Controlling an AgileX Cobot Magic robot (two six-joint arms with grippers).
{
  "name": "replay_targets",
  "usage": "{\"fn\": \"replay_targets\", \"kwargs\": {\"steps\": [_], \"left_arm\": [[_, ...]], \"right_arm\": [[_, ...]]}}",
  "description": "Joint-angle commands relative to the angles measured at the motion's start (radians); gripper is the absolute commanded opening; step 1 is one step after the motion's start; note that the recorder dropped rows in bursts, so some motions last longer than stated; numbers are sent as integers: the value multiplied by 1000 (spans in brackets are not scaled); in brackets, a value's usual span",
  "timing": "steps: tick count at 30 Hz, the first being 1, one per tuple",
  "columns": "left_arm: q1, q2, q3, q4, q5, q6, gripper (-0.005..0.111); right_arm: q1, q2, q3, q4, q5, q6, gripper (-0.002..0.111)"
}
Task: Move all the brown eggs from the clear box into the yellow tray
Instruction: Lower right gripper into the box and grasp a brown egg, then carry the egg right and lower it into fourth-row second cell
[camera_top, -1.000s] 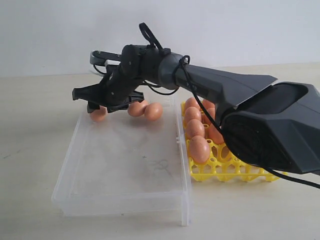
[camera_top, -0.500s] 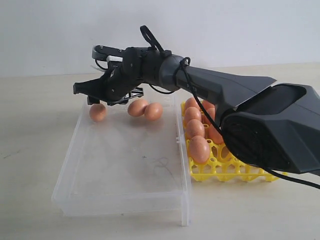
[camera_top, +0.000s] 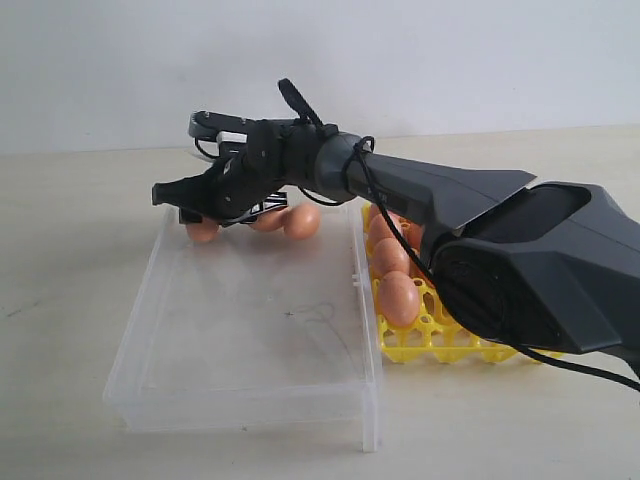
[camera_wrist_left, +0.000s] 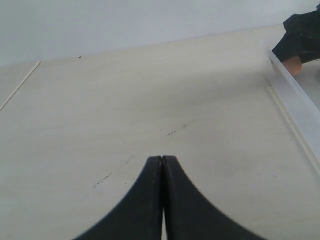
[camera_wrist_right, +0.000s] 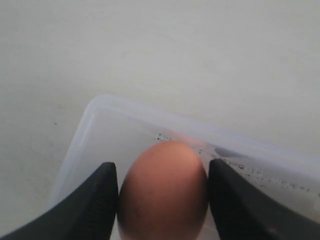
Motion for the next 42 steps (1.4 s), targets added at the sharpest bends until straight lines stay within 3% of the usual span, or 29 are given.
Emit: {"fn": "replay_targets", "kwargs": {"steps": [1,3,7,27,33,42], "left_arm": [[-6,1,-4,-2,-9,-5,0],[-6,1,-4,-2,-9,-5,0],[-6,1,-4,-2,-9,-5,0],[-6,1,-4,-2,-9,-5,0],[-6,1,-4,-2,-9,-5,0],[-6,1,-4,-2,-9,-5,0]], "right_arm": [[-3,0,-5,1,-31,1,50],[-3,0,-5,1,-31,-1,39],[-3,-5,-5,1,-20,-5,0],[12,-214,56,-57,84,-95,0],[12,-369,320,-78,-90,-95,0],[12,-787,1019,-78,-539,-165,0]]}}
